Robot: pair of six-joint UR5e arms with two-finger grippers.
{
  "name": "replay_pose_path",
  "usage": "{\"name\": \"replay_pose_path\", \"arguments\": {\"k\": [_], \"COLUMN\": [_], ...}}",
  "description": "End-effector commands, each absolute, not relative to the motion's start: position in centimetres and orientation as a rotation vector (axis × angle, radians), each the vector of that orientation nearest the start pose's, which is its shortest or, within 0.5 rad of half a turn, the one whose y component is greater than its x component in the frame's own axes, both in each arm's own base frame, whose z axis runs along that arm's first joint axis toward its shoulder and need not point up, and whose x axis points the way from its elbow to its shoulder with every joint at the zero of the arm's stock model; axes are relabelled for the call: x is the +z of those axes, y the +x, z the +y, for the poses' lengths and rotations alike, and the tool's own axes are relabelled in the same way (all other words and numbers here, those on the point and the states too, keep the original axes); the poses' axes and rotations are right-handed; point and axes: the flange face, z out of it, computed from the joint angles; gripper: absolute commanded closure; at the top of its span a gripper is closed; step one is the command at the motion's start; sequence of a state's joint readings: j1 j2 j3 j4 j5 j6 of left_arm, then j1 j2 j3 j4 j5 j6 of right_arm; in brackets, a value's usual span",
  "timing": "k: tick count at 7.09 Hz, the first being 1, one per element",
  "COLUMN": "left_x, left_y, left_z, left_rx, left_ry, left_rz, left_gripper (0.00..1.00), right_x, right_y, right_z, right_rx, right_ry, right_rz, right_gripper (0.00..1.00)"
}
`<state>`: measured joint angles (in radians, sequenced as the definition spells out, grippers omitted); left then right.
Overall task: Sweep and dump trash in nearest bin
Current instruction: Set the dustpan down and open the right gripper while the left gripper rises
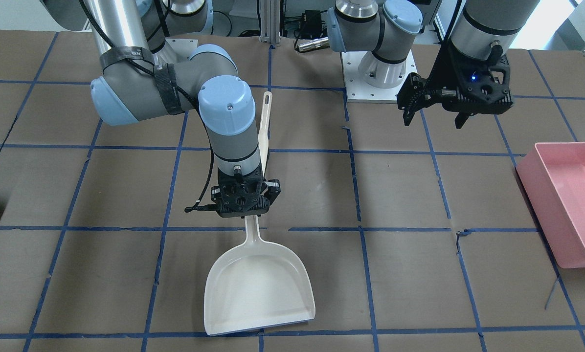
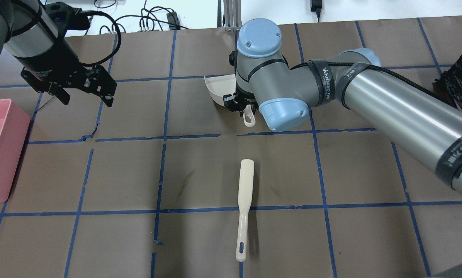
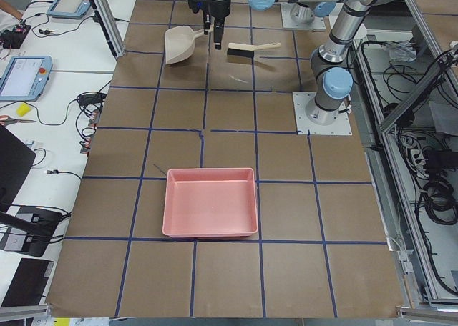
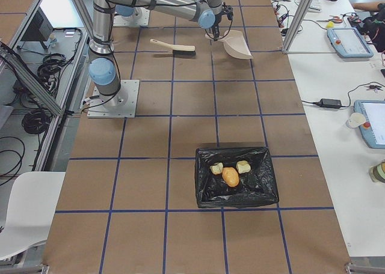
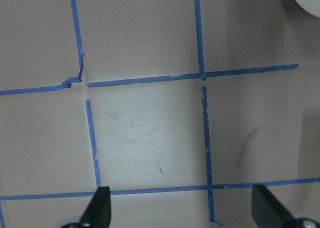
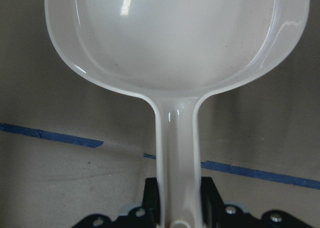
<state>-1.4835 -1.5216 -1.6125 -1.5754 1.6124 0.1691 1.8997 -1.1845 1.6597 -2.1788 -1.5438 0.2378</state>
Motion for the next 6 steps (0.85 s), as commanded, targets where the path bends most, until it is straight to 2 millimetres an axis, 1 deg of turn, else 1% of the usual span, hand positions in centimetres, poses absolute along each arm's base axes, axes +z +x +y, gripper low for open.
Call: {"name": "replay_pose_path", "arguments": {"k": [1,2,4,5,6], "left_x": [48.9,48.8,48.7,48.5,48.3], "left_y": [-9.1,-9.1,-9.7,-9.7,-9.7], "left_z": [-48.0,-48.0,-48.1,-48.1,-48.1], "left_rx": [0.006,0.006,-0.003,-0.003,-0.001], "left_ry": [0.129,0.127,0.122,0.124,0.124], "left_rz": [3.119,3.121,3.18,3.179,3.179], "left_gripper": [0.0,0.0,0.0,0.0,0.0], "right_x": [28.1,28.0,27.6,27.5,26.9], "right_y": [33.0,33.1,33.2,33.2,33.2], "right_z": [-54.8,-54.8,-54.8,-54.8,-54.9], "right_rx": [-0.162,-0.157,-0.147,-0.142,-0.131], "right_ry": [-0.12,-0.123,-0.13,-0.135,-0.135], "right_rz": [3.075,3.074,3.074,3.073,3.082], "right_gripper": [1.0,1.0,0.99,0.91,0.31]}}
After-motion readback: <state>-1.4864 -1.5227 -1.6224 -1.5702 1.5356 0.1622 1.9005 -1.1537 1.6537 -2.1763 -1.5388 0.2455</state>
